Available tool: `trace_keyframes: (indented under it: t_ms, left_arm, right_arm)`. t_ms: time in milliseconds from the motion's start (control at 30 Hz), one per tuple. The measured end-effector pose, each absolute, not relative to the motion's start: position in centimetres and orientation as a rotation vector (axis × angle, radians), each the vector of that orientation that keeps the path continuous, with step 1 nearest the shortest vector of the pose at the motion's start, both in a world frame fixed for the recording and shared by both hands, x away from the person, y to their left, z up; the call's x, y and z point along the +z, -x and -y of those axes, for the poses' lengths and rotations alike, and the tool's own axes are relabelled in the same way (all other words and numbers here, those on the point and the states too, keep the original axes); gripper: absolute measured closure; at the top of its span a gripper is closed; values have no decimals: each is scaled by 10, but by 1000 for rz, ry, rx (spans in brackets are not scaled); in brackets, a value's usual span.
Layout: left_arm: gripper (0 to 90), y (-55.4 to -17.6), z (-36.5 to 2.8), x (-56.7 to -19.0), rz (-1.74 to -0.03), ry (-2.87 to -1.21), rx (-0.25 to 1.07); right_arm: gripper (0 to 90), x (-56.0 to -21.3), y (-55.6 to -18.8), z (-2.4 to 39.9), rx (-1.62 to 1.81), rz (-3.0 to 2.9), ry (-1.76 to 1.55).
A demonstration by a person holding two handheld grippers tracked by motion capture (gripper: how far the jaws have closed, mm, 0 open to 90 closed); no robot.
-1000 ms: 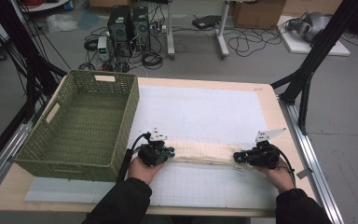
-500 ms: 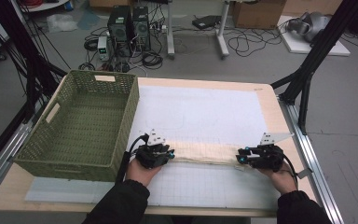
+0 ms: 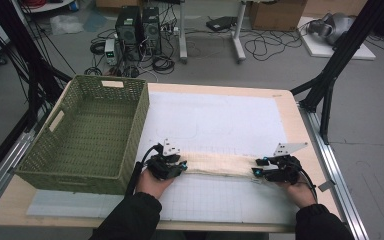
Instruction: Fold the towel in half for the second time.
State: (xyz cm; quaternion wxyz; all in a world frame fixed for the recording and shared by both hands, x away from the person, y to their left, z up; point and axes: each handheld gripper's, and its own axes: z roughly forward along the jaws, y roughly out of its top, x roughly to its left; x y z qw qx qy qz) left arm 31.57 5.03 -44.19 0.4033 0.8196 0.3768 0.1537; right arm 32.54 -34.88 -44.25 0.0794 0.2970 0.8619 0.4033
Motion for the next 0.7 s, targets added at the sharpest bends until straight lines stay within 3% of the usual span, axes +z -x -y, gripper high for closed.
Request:
trace_keyframes:
  t_ms: [333,700]
  left_arm:
    - [592,-316,-52,-431,-931,-1963,382]
    - [593,-320,-54,-431,-988,-1912,396]
  right_arm:
    - [472,-432,-323,349,1314,-2489,-923]
    - [490,-431,-322,350,1331,-2472,-965]
